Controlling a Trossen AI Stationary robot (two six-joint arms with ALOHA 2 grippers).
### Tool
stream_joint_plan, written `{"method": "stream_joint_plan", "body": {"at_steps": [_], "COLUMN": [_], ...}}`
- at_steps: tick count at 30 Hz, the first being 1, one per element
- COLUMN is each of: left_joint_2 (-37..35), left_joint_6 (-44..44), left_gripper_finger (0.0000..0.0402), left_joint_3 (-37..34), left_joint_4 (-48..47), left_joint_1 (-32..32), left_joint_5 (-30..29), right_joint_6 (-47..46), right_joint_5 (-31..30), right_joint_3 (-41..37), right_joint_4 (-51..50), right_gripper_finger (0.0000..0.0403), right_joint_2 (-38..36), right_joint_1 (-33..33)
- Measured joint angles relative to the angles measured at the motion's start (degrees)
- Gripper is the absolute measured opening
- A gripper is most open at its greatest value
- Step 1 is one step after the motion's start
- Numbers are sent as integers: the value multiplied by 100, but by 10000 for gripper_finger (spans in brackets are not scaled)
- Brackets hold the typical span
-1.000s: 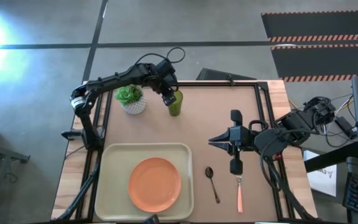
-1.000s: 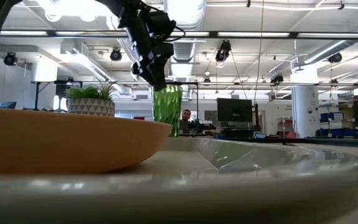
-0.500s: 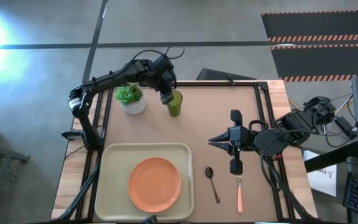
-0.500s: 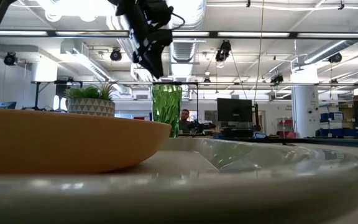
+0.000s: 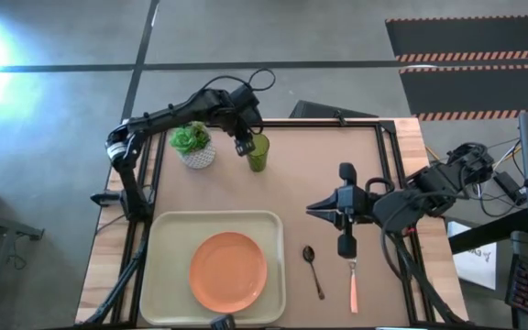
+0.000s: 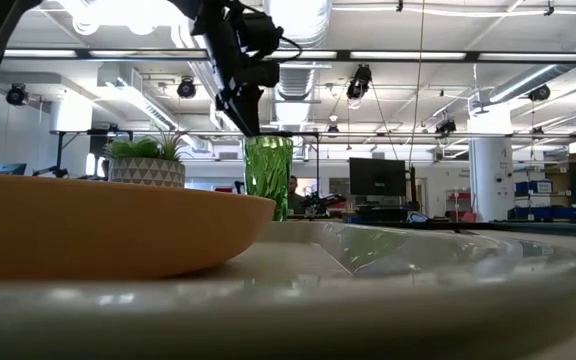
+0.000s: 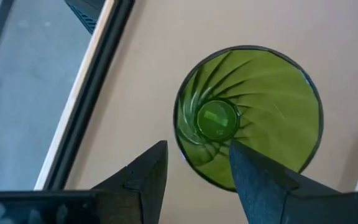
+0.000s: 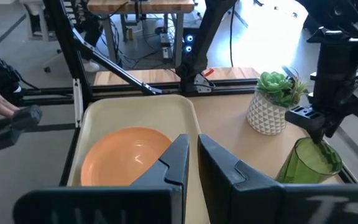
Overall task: Pick and place plate/cup/fork/spoon on tray
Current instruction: Put the green cup on the white tray to the top left of the orange plate
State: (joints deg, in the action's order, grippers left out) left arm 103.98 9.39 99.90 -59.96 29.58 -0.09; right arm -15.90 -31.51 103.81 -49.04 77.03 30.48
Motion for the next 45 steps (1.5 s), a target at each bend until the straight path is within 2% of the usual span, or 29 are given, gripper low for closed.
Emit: {"method": "stream_joint_plan", "body": {"at_steps": [19,23,27,32,38,42,45], "left_joint_2": [561,584,584,564,228,-289,-782], "left_joint_6": [52,55,36,48,43,-154,-442], "left_gripper_finger": [152,108,17,3,1,1,1], "left_joint_3": [0,0,0,0,17,108,191], "left_joint_4": [64,59,54,51,26,-89,-576], "left_joint_1": [107,109,107,14,-251,-412,-515], "left_joint_5": [114,125,131,146,125,101,99], "right_joint_6": [-168,-257,-258,-256,-249,-205,-125], "right_joint_5": [-9,-17,-66,-157,-161,-161,-161], "right_joint_3": [-2,-2,-2,-2,-2,-2,-2], "right_joint_4": [0,0,0,-15,-29,-42,-52], "right_gripper_finger": [24,24,24,24,24,24,24], "right_joint_2": [121,121,121,121,121,121,121], "right_joint_1": [0,0,0,0,0,0,0]}}
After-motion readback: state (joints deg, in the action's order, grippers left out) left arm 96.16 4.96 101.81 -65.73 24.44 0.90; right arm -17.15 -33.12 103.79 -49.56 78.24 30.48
